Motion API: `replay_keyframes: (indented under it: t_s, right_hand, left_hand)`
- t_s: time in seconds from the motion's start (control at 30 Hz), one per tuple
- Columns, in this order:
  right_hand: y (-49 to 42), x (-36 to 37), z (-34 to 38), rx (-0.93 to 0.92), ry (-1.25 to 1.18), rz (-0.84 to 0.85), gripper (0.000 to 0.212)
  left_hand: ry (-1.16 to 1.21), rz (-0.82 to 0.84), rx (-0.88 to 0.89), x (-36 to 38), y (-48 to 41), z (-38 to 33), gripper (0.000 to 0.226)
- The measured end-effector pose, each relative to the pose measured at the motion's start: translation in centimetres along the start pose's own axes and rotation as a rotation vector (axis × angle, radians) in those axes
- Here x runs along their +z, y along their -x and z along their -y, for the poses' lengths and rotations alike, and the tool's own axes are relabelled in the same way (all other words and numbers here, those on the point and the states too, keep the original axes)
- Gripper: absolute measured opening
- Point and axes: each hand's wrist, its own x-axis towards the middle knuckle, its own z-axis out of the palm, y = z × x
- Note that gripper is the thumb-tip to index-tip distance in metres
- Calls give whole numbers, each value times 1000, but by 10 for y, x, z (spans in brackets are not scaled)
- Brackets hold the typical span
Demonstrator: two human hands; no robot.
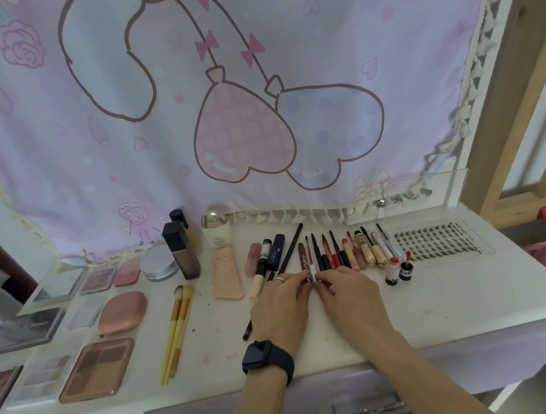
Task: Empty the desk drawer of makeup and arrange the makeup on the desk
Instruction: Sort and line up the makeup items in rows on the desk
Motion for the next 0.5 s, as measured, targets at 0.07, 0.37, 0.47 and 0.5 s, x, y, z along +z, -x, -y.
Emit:
replay_keyframes:
  t_s: [0.07,0.37,0.47,0.5]
  right_hand:
    - [-1,1,-1,4,14,6,21]
    - [-2,1,-3,22,26,42,26]
    - [-3,1,-4,26,12,37,25]
    - [-2,1,-4,29,6,34,25]
  left_hand:
    - [-2,-5,1,1,0,0,30]
    - [-10,-17,27,4,-2,-5,31]
    - [-1,-41,35,4,-1,-7,30]
    - [4,-49,34,4,0,-8,29]
